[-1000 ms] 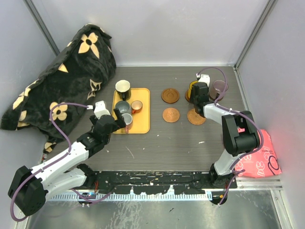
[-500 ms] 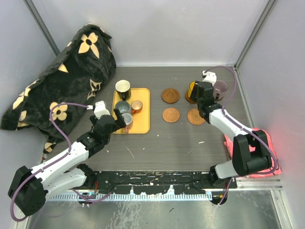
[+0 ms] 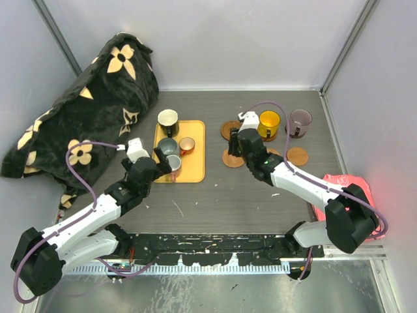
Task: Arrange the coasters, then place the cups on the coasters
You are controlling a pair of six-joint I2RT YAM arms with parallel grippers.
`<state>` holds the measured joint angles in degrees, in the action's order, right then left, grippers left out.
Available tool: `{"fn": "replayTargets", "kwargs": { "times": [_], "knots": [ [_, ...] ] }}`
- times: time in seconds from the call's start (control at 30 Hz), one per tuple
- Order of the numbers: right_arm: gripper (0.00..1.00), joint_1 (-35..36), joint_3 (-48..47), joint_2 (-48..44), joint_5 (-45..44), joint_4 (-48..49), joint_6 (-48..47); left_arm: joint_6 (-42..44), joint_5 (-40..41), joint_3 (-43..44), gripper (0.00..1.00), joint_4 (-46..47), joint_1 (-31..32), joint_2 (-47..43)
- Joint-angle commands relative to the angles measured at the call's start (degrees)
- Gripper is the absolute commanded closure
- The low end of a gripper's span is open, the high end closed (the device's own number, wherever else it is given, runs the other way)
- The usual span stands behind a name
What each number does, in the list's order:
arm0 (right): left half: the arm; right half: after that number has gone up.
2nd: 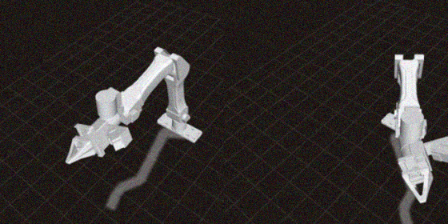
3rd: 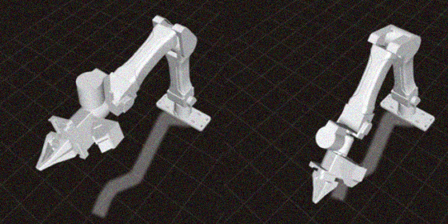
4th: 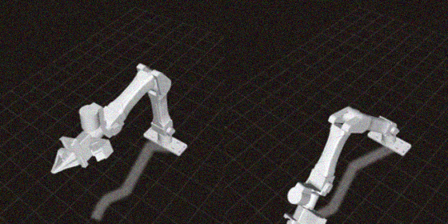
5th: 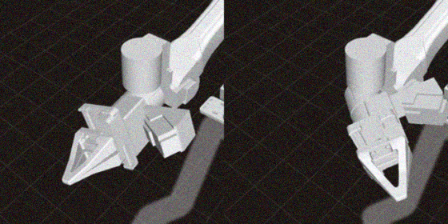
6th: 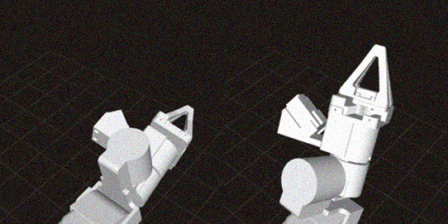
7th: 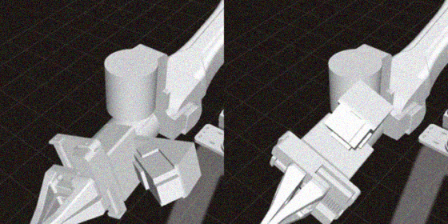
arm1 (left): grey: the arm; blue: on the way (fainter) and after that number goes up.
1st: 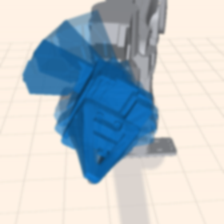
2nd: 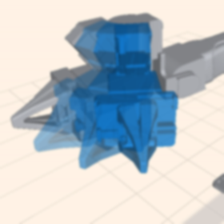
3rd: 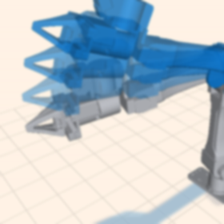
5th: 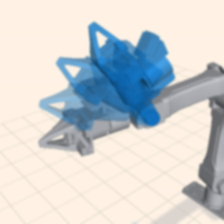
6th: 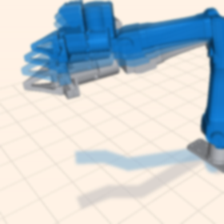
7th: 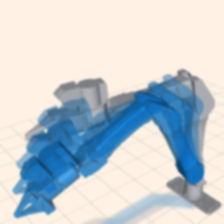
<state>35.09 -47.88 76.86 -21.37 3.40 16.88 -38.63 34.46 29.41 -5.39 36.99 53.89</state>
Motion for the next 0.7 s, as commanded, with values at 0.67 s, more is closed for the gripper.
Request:
{"fn": "replayTargets", "kwargs": {
  "times": [0.67],
  "knots": [
    [0.53,28.31,-13.25,18.36,-3.19,5.07,5.18,-13.2,11.12,-5.17,0.02,-6.69,-6.74,-13.04]
  ]
}}
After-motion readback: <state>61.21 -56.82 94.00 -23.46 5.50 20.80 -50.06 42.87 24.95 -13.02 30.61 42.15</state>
